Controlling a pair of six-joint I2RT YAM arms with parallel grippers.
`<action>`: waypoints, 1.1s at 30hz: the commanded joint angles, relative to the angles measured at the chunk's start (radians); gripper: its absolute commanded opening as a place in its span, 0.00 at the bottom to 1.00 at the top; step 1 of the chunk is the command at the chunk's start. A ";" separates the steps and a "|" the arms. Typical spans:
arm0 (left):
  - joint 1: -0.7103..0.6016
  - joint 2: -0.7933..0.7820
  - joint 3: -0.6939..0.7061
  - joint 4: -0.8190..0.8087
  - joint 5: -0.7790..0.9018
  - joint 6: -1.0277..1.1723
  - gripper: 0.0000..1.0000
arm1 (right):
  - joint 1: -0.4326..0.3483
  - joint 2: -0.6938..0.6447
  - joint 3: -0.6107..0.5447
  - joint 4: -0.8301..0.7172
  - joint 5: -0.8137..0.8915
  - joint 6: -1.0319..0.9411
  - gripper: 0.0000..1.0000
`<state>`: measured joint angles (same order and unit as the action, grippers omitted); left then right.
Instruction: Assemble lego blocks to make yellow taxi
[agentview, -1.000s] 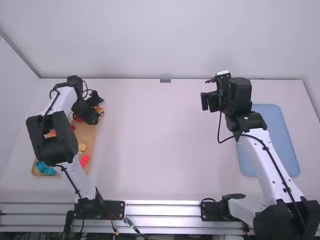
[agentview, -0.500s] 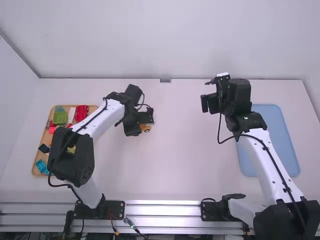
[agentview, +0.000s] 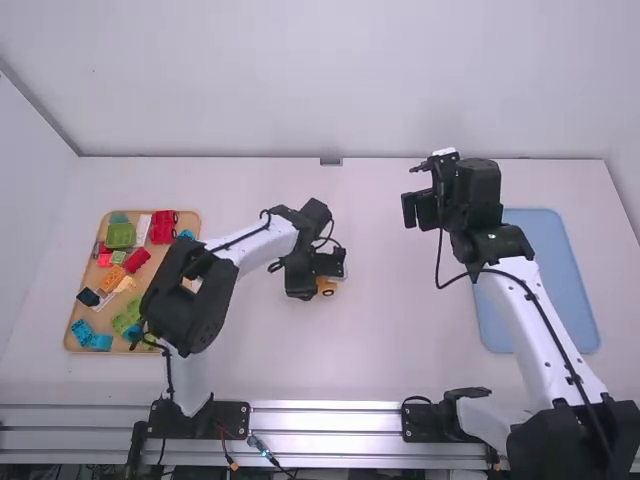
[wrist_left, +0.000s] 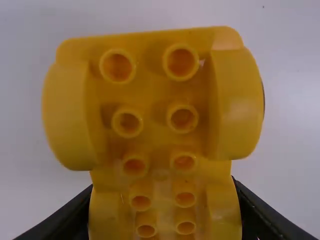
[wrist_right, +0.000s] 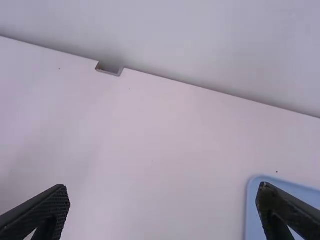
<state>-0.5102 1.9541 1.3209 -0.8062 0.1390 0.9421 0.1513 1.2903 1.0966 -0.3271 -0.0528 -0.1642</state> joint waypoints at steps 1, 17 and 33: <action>-0.024 0.027 -0.007 0.003 0.021 -0.018 0.45 | -0.001 0.006 0.035 -0.002 -0.002 0.003 0.99; -0.073 0.040 -0.069 0.088 -0.025 -0.063 0.43 | -0.003 0.006 0.035 -0.003 -0.002 0.003 0.99; -0.072 0.039 -0.048 0.045 -0.049 -0.063 0.99 | 0.001 0.006 0.035 -0.004 -0.002 0.003 1.00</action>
<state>-0.5789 1.9881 1.2530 -0.7334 0.0921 0.8795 0.1505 1.2903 1.0966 -0.3317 -0.0528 -0.1650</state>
